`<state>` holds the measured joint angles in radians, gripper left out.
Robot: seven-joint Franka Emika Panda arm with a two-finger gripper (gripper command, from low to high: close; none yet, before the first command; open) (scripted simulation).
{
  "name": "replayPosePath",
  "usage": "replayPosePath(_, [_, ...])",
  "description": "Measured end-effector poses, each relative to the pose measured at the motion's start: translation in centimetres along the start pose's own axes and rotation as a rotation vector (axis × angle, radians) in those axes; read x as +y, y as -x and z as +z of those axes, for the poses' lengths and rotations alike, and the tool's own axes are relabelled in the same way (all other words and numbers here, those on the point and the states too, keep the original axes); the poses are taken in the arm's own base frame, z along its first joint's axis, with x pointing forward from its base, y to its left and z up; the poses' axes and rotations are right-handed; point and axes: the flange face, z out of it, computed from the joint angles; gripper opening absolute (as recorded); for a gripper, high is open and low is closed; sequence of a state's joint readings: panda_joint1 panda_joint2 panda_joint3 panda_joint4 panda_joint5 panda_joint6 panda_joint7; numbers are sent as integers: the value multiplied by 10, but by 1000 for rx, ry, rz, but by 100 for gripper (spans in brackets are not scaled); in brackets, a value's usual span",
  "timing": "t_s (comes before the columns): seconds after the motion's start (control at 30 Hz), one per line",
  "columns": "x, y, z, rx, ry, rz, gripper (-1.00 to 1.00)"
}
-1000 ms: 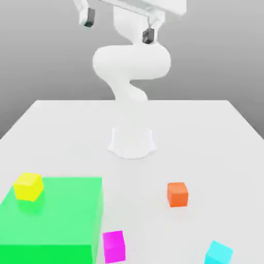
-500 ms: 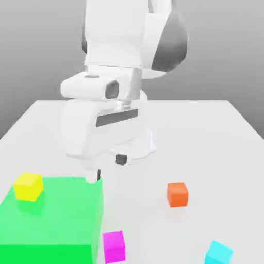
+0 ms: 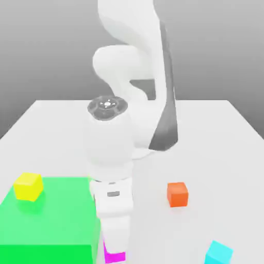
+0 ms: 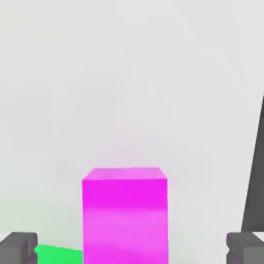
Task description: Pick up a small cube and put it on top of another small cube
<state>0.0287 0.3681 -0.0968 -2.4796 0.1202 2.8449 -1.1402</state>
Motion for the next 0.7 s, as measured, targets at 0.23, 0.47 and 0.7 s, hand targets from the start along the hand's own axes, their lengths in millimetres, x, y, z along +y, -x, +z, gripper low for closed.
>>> replayPosePath(0.23, [-1,1,20,-2,-3,-2,-100])
replayPosePath(0.47, [0,-1,-37,4,3,-6,-100])
replayPosePath(0.7, [37,26,-112,15,99,240,-100])
